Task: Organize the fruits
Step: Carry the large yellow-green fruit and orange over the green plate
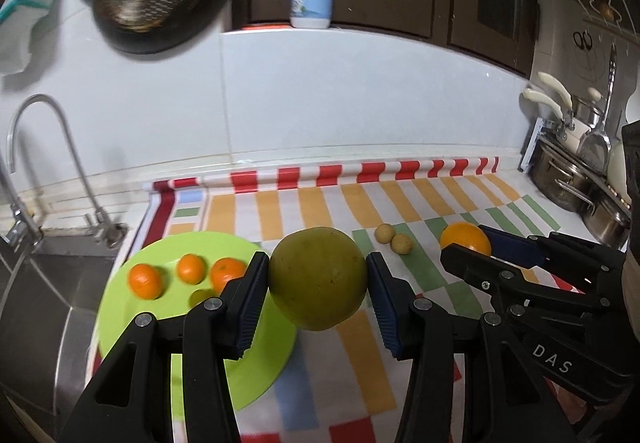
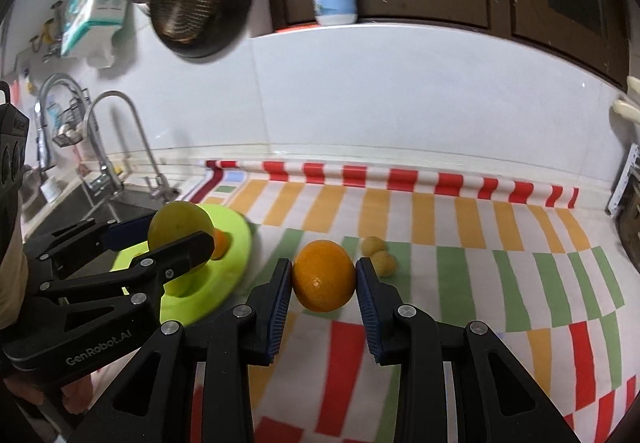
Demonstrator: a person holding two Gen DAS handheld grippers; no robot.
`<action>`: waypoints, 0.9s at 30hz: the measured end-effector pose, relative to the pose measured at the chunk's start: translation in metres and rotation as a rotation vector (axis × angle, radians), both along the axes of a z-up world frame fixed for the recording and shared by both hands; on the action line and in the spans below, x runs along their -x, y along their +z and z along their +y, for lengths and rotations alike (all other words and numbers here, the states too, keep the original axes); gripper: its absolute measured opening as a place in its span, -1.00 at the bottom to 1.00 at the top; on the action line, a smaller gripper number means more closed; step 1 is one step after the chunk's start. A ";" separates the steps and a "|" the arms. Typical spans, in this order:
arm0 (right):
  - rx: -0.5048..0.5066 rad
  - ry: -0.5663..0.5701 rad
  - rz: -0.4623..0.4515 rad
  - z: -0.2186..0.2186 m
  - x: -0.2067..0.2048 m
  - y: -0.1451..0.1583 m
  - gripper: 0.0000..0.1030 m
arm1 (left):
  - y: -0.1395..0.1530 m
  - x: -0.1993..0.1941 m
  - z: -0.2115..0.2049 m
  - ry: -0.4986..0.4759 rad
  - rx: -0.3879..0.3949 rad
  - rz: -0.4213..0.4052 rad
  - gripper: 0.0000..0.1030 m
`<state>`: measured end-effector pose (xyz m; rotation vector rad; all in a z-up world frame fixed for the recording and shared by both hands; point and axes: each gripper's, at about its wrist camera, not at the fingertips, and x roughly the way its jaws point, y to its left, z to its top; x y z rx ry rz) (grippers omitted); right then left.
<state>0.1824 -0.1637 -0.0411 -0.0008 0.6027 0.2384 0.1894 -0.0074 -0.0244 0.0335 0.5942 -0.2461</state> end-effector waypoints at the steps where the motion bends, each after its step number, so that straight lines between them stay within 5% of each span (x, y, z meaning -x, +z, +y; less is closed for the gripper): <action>1: -0.001 0.009 -0.003 0.004 0.003 0.001 -0.35 | 0.002 0.005 0.005 0.009 0.002 -0.003 -0.05; 27: 0.019 0.200 0.009 0.102 0.010 -0.004 -0.35 | -0.017 0.036 0.098 0.176 -0.004 0.055 -0.05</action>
